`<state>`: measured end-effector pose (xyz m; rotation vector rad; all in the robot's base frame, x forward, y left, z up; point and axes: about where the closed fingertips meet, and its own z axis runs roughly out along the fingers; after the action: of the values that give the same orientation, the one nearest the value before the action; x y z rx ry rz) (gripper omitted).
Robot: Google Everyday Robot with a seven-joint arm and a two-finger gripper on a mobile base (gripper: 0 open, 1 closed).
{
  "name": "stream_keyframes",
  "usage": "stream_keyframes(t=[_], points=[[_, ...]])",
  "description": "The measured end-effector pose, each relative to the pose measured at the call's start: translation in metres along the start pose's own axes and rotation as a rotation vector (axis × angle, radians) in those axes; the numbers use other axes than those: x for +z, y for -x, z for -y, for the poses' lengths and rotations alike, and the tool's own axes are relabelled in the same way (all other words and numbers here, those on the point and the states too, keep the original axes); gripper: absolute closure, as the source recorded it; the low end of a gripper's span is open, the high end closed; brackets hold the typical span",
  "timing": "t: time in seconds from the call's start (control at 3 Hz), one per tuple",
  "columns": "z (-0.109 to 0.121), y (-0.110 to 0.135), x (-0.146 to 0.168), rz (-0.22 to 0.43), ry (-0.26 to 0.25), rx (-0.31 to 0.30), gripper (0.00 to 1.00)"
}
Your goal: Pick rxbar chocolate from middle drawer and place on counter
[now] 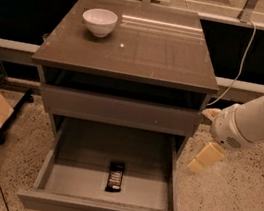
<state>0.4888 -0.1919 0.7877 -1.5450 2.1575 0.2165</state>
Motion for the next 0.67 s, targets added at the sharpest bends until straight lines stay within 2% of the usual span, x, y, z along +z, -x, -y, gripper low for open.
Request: stream_keyframes(t=[0.33,0.67], points=[[-0.002,0.001,0.016,-0.014,0.032,-0.011,0.00],[0.000,-0.006,0.049,0.016,0.064,0.013,0.00]])
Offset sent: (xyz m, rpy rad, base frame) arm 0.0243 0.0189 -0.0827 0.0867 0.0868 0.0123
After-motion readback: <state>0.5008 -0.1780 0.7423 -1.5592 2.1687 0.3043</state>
